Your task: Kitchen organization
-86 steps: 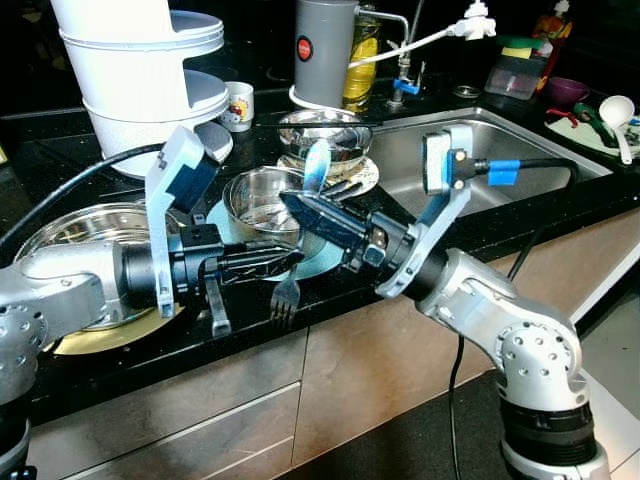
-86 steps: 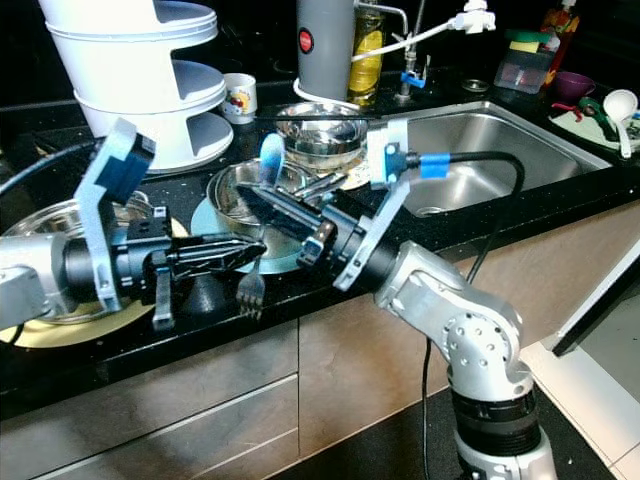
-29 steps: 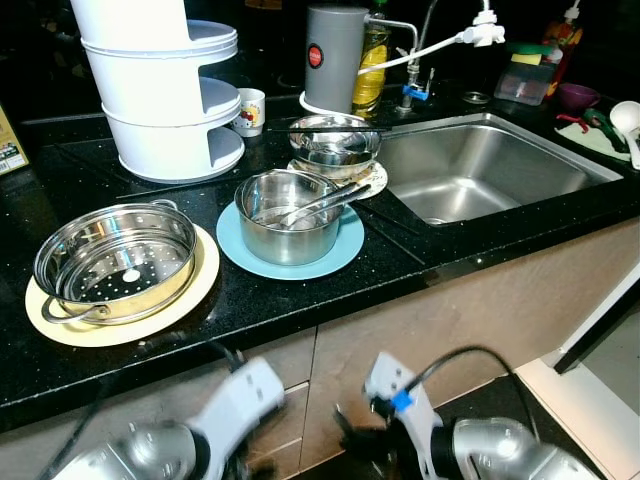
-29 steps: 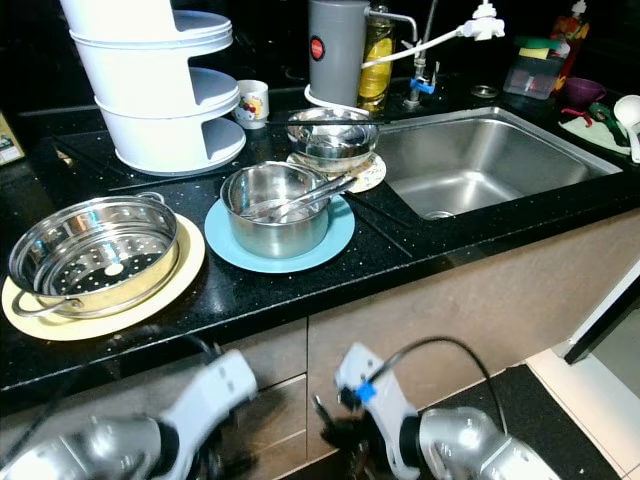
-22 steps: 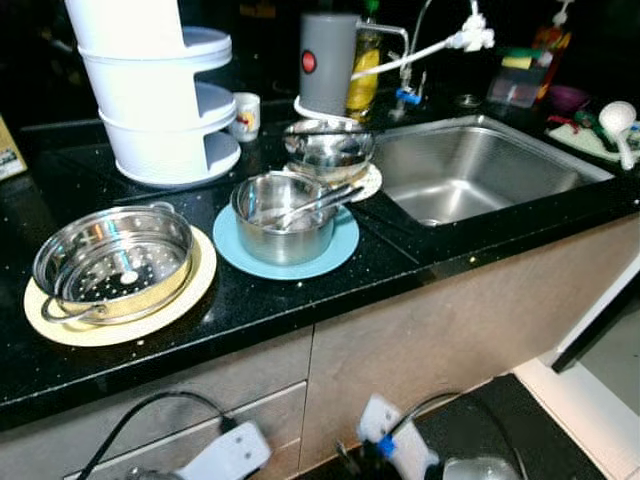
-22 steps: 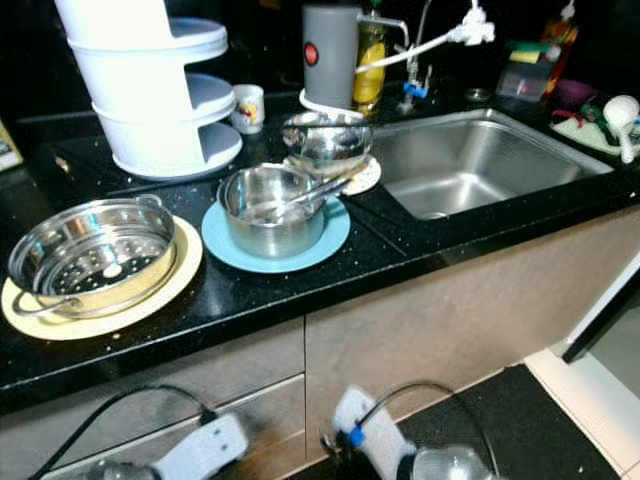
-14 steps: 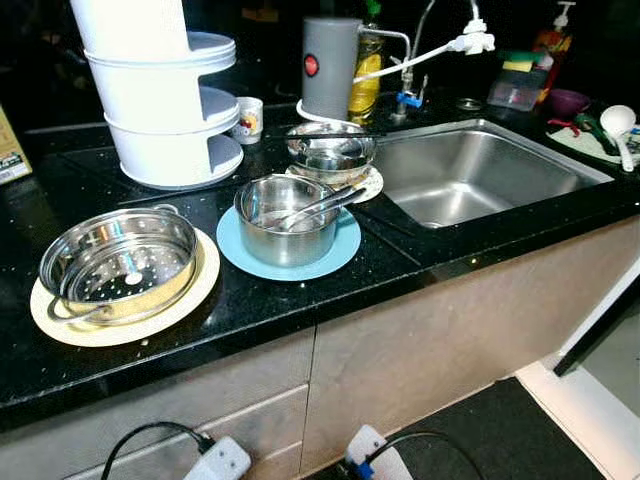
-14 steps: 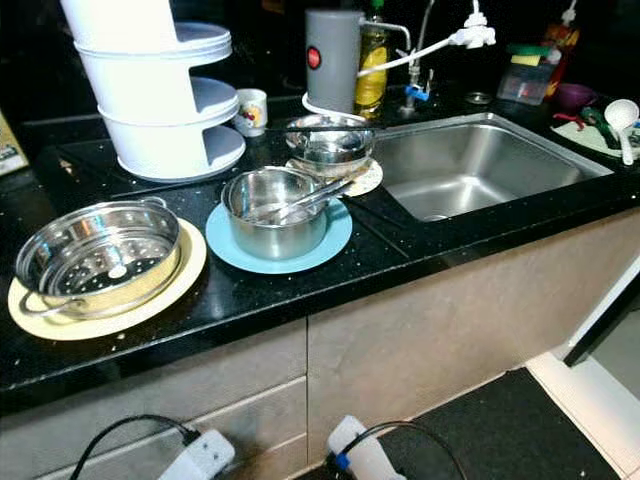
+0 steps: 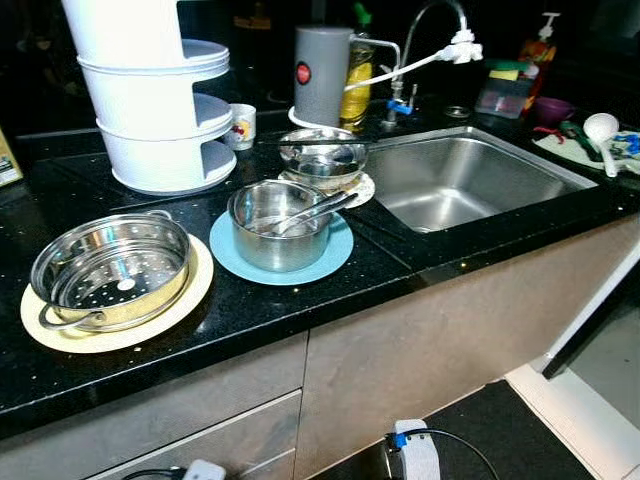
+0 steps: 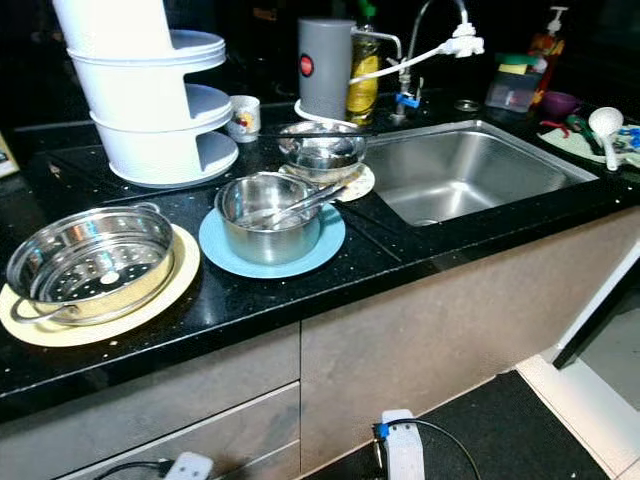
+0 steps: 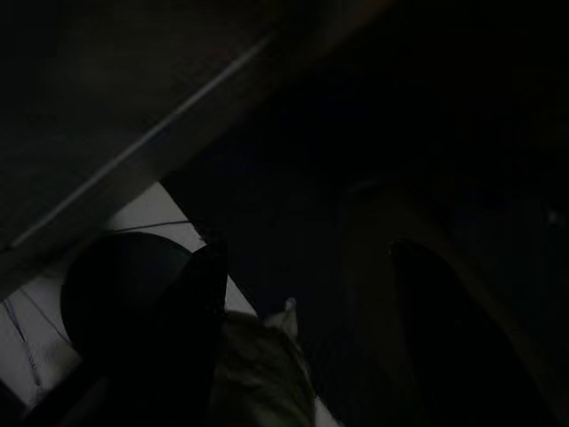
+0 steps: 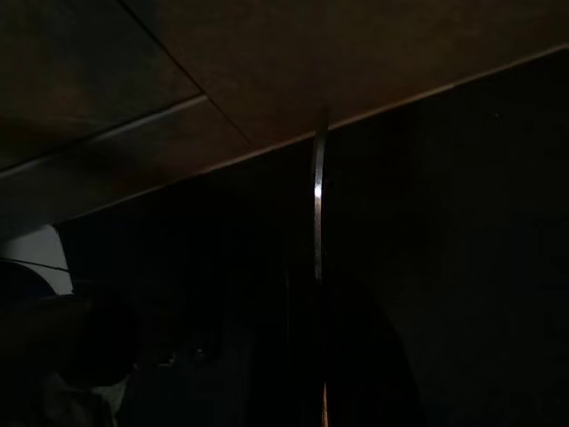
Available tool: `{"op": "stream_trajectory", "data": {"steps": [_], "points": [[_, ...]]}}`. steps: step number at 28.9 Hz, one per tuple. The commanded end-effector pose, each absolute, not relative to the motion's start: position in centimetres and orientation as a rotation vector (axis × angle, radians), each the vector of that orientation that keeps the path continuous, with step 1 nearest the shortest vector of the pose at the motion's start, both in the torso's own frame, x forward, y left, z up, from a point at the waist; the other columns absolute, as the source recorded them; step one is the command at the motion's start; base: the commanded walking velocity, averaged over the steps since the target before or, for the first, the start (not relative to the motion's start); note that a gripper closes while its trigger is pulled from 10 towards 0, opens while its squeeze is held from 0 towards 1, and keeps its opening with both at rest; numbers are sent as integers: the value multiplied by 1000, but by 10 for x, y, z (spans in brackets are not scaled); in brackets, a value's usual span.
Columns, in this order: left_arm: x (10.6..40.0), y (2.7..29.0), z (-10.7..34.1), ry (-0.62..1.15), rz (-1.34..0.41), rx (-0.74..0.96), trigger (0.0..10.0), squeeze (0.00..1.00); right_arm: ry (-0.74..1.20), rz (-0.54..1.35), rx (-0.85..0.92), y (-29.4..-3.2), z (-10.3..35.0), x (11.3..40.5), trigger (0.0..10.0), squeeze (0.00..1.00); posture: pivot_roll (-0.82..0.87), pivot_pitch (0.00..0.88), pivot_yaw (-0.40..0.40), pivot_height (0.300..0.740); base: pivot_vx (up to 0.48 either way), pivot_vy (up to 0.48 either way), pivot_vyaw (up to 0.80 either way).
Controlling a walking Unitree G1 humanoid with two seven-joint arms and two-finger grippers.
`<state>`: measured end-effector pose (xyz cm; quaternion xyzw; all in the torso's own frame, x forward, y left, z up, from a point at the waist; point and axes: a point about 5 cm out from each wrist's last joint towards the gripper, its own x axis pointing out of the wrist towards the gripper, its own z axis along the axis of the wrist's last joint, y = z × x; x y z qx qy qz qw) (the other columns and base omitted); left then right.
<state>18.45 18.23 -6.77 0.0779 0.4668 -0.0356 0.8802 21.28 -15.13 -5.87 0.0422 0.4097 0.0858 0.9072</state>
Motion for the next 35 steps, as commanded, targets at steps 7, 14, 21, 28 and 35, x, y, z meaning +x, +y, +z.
{"op": "stream_trajectory", "data": {"steps": [7,14,21,28,35], "points": [[186,176,-72,960,-132,175,10000,0,948,165,83,-153,-77,188,10000,0,-22,156,-30,740,0,0,686],[194,178,-68,854,-103,242,10000,0,925,130,103,-161,-78,188,10000,0,-24,164,-28,740,0,0,800],[191,170,-72,873,-224,314,10000,0,919,120,101,-165,-78,189,10000,0,-22,167,-26,740,0,0,800],[192,167,-72,868,-220,311,10000,0,922,76,100,-169,-80,188,10000,0,-27,170,-23,740,0,0,571],[192,166,-75,896,-225,309,10000,0,958,36,75,-176,-85,178,10000,0,-30,172,-21,740,0,0,0]]}}
